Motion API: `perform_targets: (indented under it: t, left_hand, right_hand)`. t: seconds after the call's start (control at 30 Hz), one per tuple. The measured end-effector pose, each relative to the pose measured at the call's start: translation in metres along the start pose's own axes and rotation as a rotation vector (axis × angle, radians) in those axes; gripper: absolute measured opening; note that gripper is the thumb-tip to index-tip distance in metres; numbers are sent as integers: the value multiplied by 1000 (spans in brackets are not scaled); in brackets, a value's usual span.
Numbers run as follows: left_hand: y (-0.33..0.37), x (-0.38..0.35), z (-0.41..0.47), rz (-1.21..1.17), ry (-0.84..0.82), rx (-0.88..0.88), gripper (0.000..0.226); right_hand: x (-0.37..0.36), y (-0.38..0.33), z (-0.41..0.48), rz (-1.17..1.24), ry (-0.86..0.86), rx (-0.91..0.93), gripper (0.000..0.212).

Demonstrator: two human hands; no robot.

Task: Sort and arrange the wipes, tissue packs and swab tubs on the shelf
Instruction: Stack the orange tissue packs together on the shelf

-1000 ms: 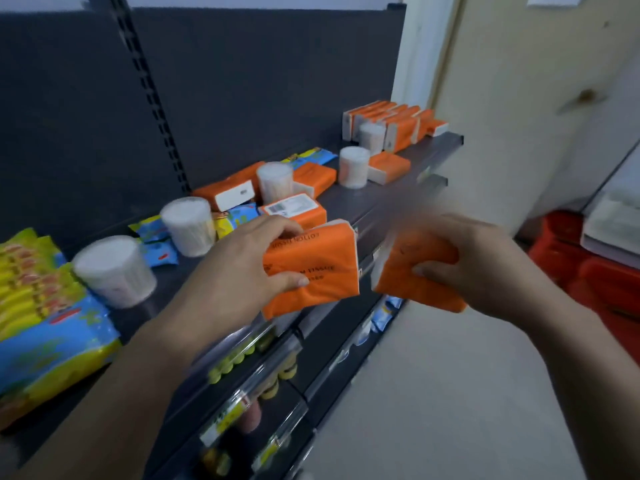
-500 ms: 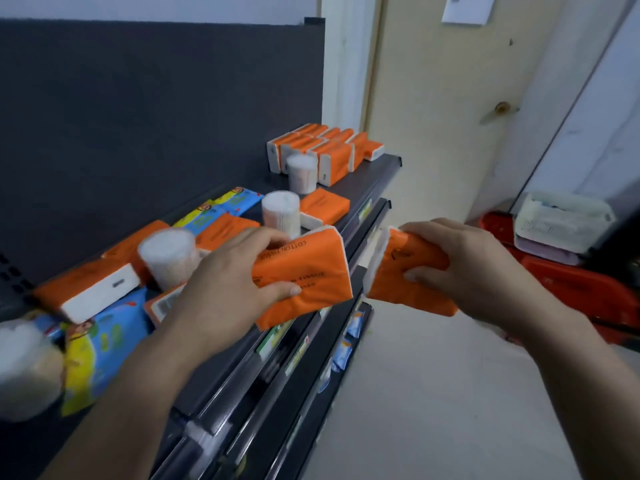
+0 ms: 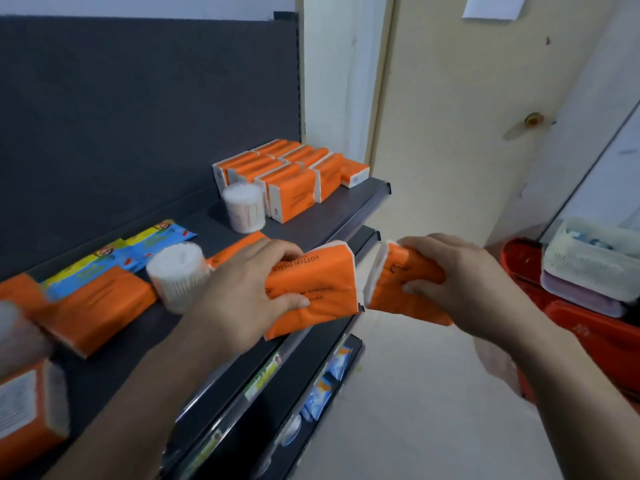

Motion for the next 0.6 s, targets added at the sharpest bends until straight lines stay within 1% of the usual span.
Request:
perform_targets:
  t: [0.1,0.17,0.3,0.4,0.5,0.6]
  left_hand:
    - [13,-16,29,75,79,27,40]
    - [19,-22,43,112,123,86,41]
    - [16,-25,68,143,149,230,44]
    - [3,-26,87,169,212,290,42]
    - [-13,-35,115,182,249,306,41]
    - [-26,-47,150,176,254,299,42]
  right_hand:
    - [8,34,36,-24,-16,110,47]
    - [12,49,60,-34,-13,180,47]
    - [9,63,107,-16,-21,305,50]
    - [3,68,143,-9,-29,399,51]
    - [-5,77,177,8,-43,457,51]
    - [-11,91,210,-8,-32,474,50]
Point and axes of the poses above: each hand's wrist, its own z-axis towards the middle knuckle, its own x-axis out of the back of the hand, y = z × x, the point moved 5 cm from there along z, towards the middle knuckle, and after that the axes turned 2 degrees about -y, right-handed, at the moved point
